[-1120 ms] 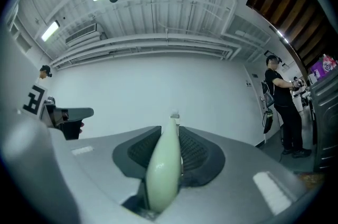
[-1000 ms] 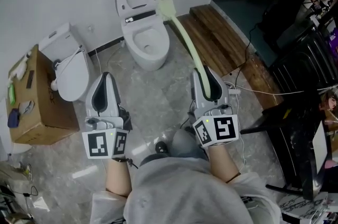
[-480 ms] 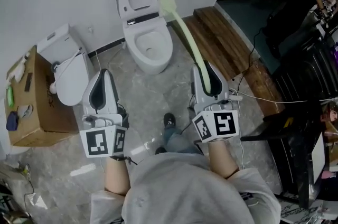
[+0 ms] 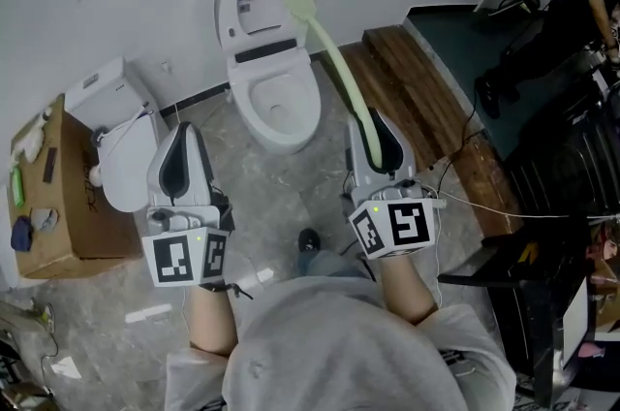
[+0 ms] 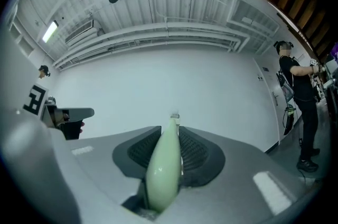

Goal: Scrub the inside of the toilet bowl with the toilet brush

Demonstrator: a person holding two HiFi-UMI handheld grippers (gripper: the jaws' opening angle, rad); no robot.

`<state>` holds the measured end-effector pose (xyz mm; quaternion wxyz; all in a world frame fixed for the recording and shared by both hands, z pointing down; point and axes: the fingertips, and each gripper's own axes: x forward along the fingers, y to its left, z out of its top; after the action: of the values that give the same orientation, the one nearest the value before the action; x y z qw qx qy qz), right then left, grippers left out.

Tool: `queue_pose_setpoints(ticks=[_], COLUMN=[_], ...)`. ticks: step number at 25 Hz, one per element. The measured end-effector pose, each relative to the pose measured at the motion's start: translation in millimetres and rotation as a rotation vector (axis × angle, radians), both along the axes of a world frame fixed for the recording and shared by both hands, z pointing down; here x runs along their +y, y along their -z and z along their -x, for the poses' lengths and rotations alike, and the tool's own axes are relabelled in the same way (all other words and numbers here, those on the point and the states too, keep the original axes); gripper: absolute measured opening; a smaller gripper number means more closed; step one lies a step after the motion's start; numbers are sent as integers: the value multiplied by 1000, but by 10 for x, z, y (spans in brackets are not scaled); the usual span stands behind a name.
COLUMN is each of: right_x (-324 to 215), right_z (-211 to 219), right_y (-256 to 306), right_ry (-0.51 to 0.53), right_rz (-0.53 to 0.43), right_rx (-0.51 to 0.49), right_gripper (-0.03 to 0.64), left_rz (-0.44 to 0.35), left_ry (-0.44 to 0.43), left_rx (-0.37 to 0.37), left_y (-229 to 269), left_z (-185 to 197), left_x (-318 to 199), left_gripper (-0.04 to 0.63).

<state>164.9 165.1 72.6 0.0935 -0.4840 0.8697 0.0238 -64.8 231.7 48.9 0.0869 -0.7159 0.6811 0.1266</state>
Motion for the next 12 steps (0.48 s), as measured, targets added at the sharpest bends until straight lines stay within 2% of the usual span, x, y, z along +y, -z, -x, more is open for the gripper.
queue_pose_setpoints(ticks=[12], right_x=[-1055], right_z=[-4], right_y=[-26], right_ry=[77], right_rz=[19], right_rx=[-25], right_gripper=[104], left_rz=[-27], left_ry=[33], left_rx=[8], left_y=[27], left_z=[-81], left_x=[-1002], left_gripper=[3])
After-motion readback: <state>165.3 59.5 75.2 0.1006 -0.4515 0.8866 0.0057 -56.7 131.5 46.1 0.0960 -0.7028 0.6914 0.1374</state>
